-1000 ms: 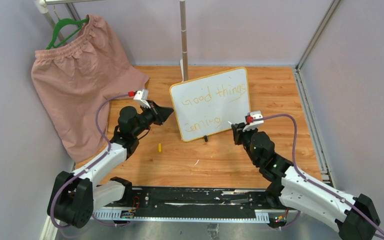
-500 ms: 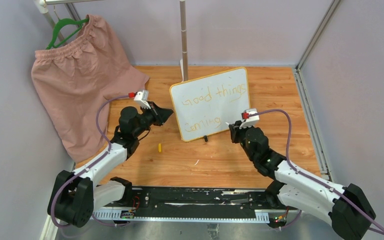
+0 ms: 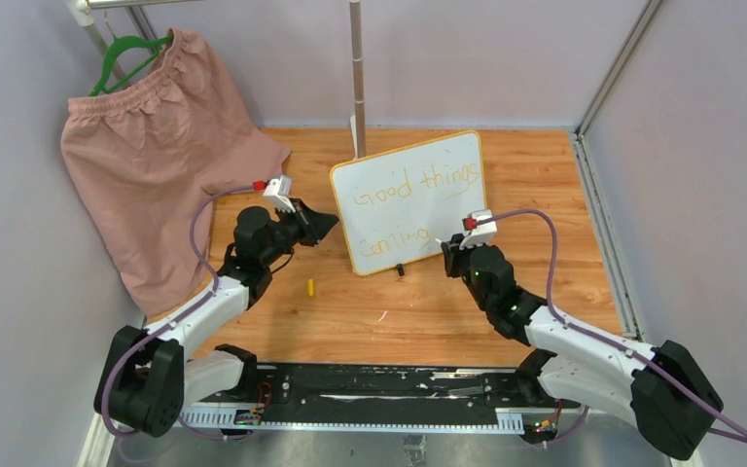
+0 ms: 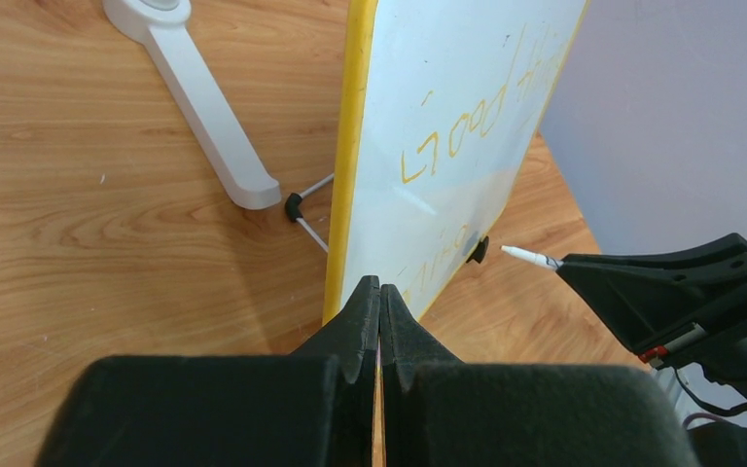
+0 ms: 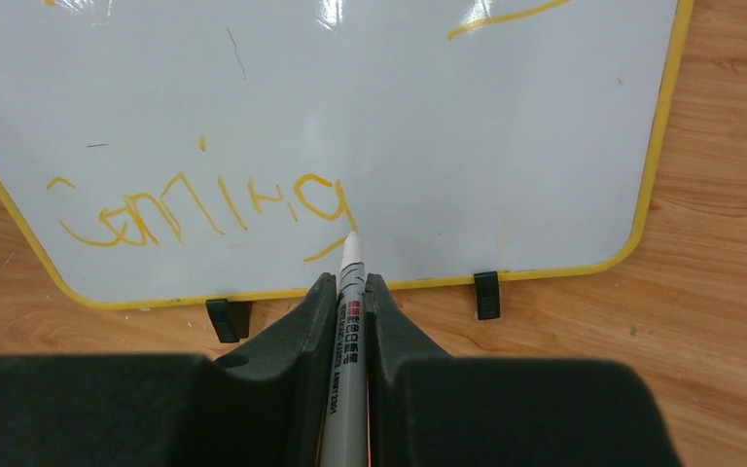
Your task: Write a sentence on the whiteboard
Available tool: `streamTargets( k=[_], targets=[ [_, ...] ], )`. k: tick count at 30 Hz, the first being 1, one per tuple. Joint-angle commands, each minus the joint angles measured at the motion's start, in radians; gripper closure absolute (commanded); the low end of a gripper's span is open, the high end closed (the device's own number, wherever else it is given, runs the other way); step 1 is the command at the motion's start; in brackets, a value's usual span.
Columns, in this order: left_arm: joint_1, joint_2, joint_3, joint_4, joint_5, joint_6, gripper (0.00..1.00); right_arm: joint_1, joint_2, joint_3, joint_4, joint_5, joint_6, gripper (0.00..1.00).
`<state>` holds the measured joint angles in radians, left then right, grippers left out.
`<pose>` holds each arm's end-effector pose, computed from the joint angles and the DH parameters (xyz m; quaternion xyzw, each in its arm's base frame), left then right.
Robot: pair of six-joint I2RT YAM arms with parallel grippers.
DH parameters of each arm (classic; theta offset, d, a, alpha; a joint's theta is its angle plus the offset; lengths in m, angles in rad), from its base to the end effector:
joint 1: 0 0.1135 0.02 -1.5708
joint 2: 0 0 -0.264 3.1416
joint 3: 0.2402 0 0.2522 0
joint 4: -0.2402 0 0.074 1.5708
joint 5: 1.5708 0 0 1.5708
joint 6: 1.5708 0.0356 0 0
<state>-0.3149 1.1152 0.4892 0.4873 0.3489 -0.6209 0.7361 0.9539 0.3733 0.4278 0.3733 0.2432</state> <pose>0.2282 -0.0871 0.2408 -0.0006 0.7516 -0.4084 0.5179 0.1650 0.1320 0.2283 -0.0648 0.7528 0.1766 0.6308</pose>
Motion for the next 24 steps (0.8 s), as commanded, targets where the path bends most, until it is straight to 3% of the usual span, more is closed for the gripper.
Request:
streamTargets(
  k=[1, 24],
  targets=[
    [0.01, 0.007, -0.004, 0.027, 0.012, -0.001, 1.0, -0.019, 0.018, -0.001, 0.068, 0.061, 0.012, 1.0],
    [0.01, 0.018, 0.0, 0.027, 0.024, -0.001, 1.0, -0.055, 0.132, -0.001, 0.155, 0.044, 0.041, 1.0]
  ],
)
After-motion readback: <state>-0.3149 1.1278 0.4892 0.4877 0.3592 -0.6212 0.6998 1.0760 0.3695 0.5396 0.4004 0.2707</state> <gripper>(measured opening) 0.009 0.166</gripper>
